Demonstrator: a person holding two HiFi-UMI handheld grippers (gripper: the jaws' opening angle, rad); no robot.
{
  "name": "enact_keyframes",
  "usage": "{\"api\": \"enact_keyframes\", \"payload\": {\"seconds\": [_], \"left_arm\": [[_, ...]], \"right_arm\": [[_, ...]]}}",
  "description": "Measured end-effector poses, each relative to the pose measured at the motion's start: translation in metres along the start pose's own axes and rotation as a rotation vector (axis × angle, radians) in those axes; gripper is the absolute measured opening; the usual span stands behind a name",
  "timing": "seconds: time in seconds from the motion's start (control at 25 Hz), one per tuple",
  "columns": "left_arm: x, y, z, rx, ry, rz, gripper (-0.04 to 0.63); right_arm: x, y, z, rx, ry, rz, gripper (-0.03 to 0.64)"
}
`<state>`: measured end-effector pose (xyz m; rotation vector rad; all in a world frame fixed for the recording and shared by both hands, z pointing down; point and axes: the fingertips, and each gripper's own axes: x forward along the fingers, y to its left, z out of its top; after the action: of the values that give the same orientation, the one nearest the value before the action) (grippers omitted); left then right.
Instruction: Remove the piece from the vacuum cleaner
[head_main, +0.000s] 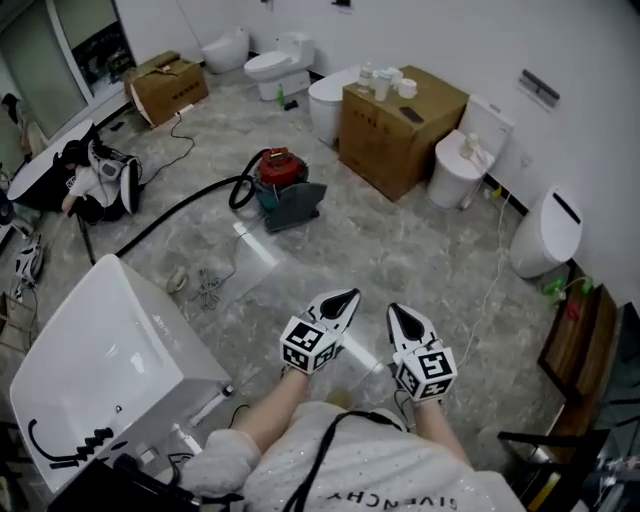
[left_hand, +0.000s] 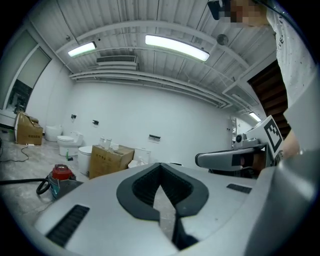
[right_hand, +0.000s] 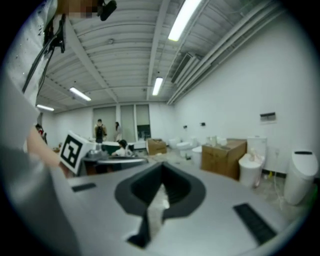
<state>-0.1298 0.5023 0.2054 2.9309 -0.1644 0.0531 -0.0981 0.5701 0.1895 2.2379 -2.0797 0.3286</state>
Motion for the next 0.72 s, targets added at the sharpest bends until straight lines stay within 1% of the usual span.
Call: {"api": "enact_keyframes", "payload": {"seconds": [0.2,0.36,0.56,0.72], "left_arm": [[-0.013,0.039,0.002,-0.020,-0.014,0.097,0.022],[-0.008,0.068,-0.002,-0.037,-0.013,0.159,0.022],[0.019,0.104,-0.003,-0.056,-0.027,0.233,0.022],[0.052,0.129,0.005,-0.068,-0.046,0.275,0.021]], "right_arm": [[0.044,0.017,-0.002,-0.011,0.030,0.106,0.014],[0.081,0.017,-0.003,-0.021,0.052,0.184,0.014],[0.129,0.001,0.002,-0.046,0.070,0.285,0.014],[0.164,-0.026,0.013,-0.065,0.085,0.353,0.014]]}}
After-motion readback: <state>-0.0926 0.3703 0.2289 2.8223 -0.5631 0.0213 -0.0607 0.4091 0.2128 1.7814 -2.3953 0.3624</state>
